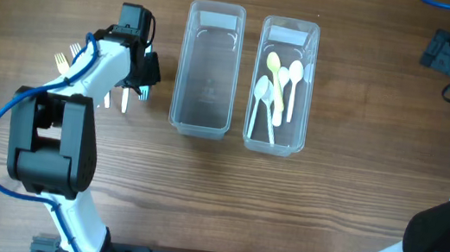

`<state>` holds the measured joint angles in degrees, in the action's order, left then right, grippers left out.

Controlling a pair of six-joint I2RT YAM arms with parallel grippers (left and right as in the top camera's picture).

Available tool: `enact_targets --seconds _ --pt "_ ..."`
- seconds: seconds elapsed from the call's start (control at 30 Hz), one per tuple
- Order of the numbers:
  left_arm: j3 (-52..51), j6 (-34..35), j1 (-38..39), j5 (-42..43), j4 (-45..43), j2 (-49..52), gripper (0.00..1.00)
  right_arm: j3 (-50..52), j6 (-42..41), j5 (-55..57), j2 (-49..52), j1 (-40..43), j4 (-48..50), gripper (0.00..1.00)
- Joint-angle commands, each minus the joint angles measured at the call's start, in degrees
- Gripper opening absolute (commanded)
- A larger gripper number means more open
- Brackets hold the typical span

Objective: Pack container
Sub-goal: 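Lower the left gripper and grasp the light-blue fork by its handle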

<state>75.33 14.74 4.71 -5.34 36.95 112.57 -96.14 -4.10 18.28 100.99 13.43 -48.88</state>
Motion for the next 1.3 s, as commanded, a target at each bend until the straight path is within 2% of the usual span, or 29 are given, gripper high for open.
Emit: enact_targets --seconds 0.0,0.57,0.77,0.9,1.03,1.17,1.27 --pt "-2.0 0.7 -0.5 -0.7 -2.8 0.9 0.5 -0.5 -0.4 1.0 0.5 -0.3 0.0 1.0" --pt "-2.2 -2.5 -0.5 2.8 -5.7 5.3 0.55 -0.5 -0.4 1.0 0.5 -0.3 0.0 1.0" --pt "-2.2 -2.5 -0.5 4.3 -3.3 5.3 0.31 -0.5 -0.4 1.0 0.5 -0.3 0.0 1.0" --pt "-2.2 -2.5 -0.5 4.2 -1.9 5.3 0.33 -0.5 -0.4 1.0 0.5 -0.3 0.0 1.0" --pt "-2.0 -2.5 -0.5 4.2 -1.1 5.2 0.2 -0.5 -0.4 1.0 0.5 -0.3 0.0 1.0" --pt "0.1 -2.5 -0.5 4.2 1.1 5.1 0.17 -0.5 -0.4 0.9 0.5 -0.3 0.0 1.0" --pt "2.0 -2.5 -0.5 4.2 2.4 5.1 0.1 -0.5 -0.4 1.0 0.5 -0.3 0.0 1.0"
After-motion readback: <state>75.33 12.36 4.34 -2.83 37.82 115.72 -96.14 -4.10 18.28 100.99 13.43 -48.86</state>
